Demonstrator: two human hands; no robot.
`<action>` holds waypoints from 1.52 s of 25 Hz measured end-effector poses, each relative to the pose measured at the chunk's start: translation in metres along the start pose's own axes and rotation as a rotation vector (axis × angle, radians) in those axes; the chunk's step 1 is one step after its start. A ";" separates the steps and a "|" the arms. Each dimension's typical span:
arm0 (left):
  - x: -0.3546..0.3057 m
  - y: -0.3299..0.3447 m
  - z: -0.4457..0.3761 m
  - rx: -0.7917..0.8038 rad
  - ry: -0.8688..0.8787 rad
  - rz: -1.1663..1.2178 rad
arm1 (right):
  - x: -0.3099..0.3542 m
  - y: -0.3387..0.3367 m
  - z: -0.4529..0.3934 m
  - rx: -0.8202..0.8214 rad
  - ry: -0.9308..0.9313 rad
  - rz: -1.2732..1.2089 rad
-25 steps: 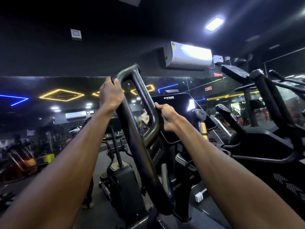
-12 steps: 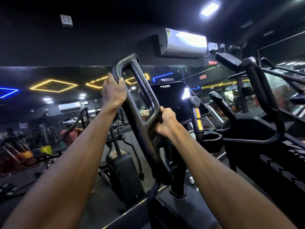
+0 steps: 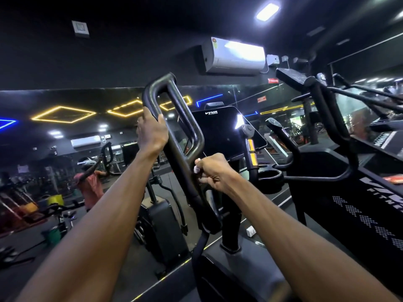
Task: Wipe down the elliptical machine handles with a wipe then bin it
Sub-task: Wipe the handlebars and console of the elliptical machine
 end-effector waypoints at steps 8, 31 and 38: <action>-0.003 -0.003 -0.001 0.022 0.003 0.056 | 0.075 -0.011 -0.001 -0.289 -0.367 0.611; -0.057 -0.032 -0.130 -0.109 0.277 -0.028 | 0.230 0.083 -0.095 -0.061 -0.575 0.209; -0.034 -0.014 -0.211 -0.054 0.211 -0.083 | 0.243 0.087 -0.142 -0.276 -0.609 0.276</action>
Point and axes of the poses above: each hand's wrist, its own z-axis away from the middle knuckle, its own y-axis out of the palm, x = y × z, the point moved 9 cm from there along -z, towards the middle knuckle, and after that the axes turned 1 degree about -x, right-handed, at the moved point
